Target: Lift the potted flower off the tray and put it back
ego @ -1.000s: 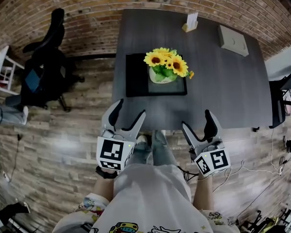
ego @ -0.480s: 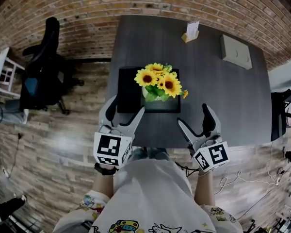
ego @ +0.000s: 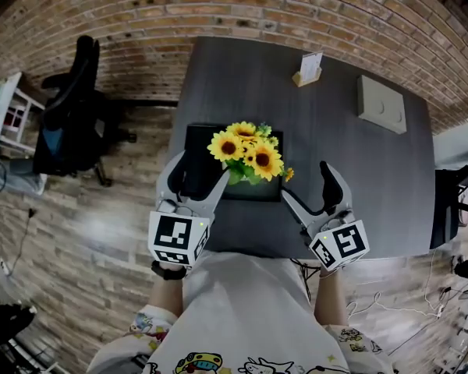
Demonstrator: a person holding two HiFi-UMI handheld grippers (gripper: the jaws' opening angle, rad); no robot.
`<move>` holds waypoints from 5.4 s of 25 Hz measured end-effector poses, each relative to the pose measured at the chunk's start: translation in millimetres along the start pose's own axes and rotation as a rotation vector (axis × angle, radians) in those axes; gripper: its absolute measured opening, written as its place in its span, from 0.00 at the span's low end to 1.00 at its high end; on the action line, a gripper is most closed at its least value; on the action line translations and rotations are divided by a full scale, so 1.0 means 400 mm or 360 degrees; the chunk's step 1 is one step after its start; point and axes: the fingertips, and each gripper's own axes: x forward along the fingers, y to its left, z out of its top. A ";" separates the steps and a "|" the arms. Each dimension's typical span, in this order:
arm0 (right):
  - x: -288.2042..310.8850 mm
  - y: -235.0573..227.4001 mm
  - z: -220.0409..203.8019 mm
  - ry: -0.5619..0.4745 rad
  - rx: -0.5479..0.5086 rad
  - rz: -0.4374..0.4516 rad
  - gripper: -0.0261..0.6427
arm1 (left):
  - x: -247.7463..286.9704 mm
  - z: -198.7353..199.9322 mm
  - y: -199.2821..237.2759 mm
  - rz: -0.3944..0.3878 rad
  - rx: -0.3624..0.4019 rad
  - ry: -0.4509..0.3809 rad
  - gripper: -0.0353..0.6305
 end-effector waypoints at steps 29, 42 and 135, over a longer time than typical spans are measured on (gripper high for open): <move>0.133 0.051 -0.149 0.0223 0.0097 0.0214 0.70 | 0.067 -0.141 -0.038 -0.0288 0.0005 0.0186 0.64; 0.201 0.038 -0.280 0.0306 0.0168 0.0277 0.73 | 0.125 -0.316 -0.048 -0.0418 -0.0027 0.0384 0.64; 0.045 0.135 0.094 -0.0050 -0.0391 0.0493 0.58 | 0.003 0.064 -0.205 -0.0661 0.0323 0.0081 0.60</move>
